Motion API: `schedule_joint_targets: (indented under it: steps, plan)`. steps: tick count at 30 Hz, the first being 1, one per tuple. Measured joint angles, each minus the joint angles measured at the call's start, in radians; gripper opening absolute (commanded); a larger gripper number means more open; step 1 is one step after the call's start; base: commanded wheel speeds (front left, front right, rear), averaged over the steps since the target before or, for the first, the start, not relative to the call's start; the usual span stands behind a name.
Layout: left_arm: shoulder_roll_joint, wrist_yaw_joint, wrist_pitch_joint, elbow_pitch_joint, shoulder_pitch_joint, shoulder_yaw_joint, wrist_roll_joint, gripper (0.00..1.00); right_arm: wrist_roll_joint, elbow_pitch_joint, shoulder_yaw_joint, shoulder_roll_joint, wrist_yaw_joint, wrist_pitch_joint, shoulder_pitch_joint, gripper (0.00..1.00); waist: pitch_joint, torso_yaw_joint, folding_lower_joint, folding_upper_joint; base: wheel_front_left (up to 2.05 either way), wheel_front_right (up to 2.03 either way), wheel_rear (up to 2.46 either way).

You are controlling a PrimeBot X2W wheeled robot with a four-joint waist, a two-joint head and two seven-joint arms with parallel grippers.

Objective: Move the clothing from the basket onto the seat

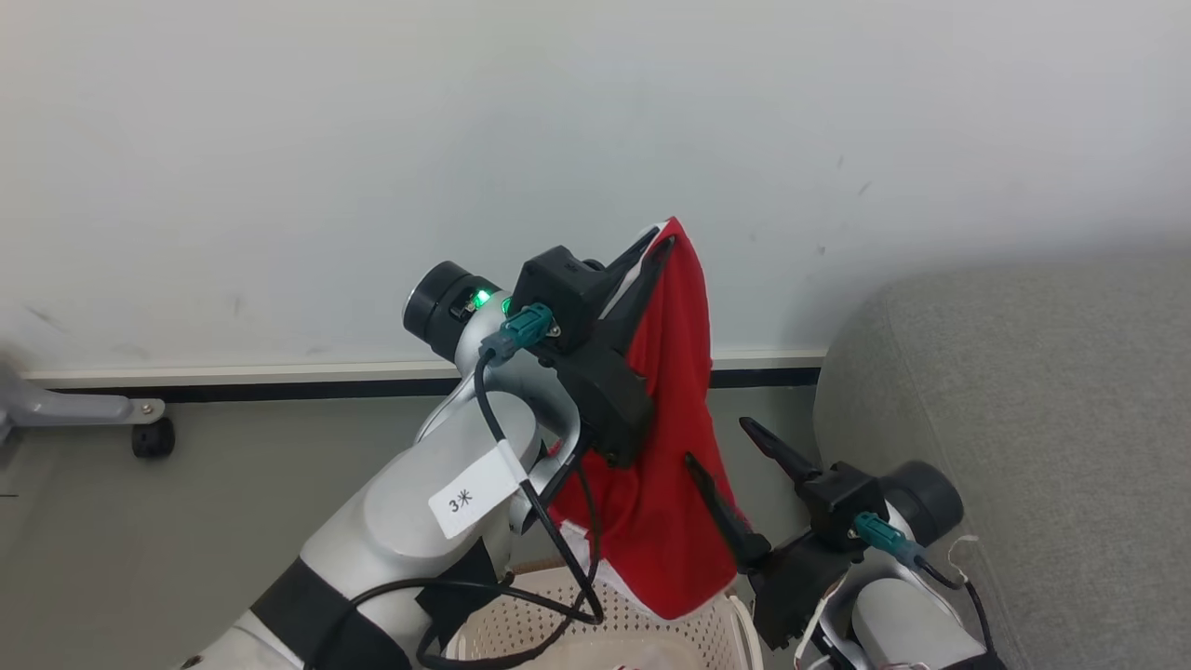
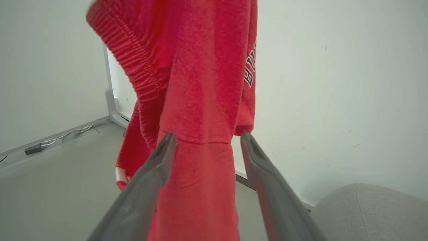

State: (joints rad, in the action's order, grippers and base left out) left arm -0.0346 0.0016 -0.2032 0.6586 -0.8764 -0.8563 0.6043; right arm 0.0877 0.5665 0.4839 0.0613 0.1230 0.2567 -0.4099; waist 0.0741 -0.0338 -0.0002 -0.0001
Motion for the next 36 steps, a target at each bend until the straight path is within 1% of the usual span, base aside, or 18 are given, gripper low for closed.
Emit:
schedule_joint_targets:
  steps: [4,6,10,13,20,21,22,23,29,33,34,35,36]
  plan:
    - [-0.002,0.017,0.016,-0.021,0.0,-0.038,0.026,0.0,0.005,0.066,0.021,0.0,0.0,0.0,-0.053,1.0,0.012,-0.017,0.0001,0.0,0.0,0.0,0.0]
    - [-0.002,0.027,0.025,-0.034,-0.003,-0.064,0.044,0.0,0.032,0.099,0.04,0.0,0.0,0.0,-0.075,1.0,0.016,-0.03,0.0001,0.0002,0.0,0.0,0.0]
    - [-0.004,0.043,0.034,-0.039,-0.01,-0.082,0.072,0.0,0.087,0.098,0.115,0.001,0.001,0.0,-0.091,1.0,0.018,-0.04,0.0002,0.0002,0.0,0.0,0.0]
    - [-0.003,0.044,0.036,-0.06,-0.016,-0.105,0.087,0.0,0.126,0.097,0.161,-0.002,0.001,0.0,-0.102,1.0,0.019,-0.046,0.0001,0.0002,0.0,0.0,0.0]
    - [-0.003,0.061,0.043,-0.099,-0.026,-0.144,0.135,0.0,0.184,0.16,0.218,-0.001,0.0,0.0,-0.163,1.0,0.016,-0.058,0.0002,0.0002,0.0,0.0,0.0]
    - [-0.003,0.062,0.043,-0.102,-0.027,-0.148,0.138,0.0,0.19,0.17,0.222,-0.001,-0.003,0.0,-0.17,0.64,0.016,-0.06,0.0001,0.0002,0.0,0.0,0.0]
    - [-0.003,0.063,0.043,-0.104,-0.028,-0.151,0.143,0.0,0.198,0.178,0.226,-0.001,-0.007,0.0,-0.175,0.37,0.015,-0.062,0.0002,0.0002,0.0,0.0,0.0]
    - [-0.003,0.066,0.043,-0.105,-0.029,-0.153,0.146,0.0,0.209,0.183,0.229,-0.001,-0.009,0.0,-0.178,0.0,0.014,-0.063,0.0002,0.0002,0.0,0.0,0.0]
    - [-0.003,0.076,0.041,-0.072,-0.033,-0.137,0.155,0.0,0.24,0.211,0.235,-0.001,-0.016,0.0,-0.213,0.0,0.007,-0.06,0.0001,0.0002,0.0,0.0,0.0]
    - [-0.004,0.079,0.03,-0.039,-0.021,-0.109,0.167,0.0,0.247,0.231,0.216,-0.001,-0.017,0.0,-0.227,0.0,0.004,-0.045,0.0002,0.0002,0.0,0.0,0.0]
    - [-0.004,0.079,0.023,-0.033,-0.013,-0.104,0.177,0.02,0.247,0.238,0.208,-0.001,-0.017,0.0,-0.232,0.0,0.003,-0.04,0.0002,0.0002,0.0,0.0,0.0]
    - [-0.007,0.079,0.02,-0.027,-0.005,-0.1,0.185,0.18,0.247,0.243,0.201,0.0,-0.017,0.0,-0.237,0.0,0.003,-0.036,0.0002,0.0002,0.0,0.0,0.0]
    - [-0.01,0.083,0.016,-0.023,0.004,-0.096,0.189,0.47,0.247,0.247,0.192,0.0,-0.017,0.0,-0.241,0.0,0.002,-0.03,0.0002,0.0002,0.0,0.0,0.0]
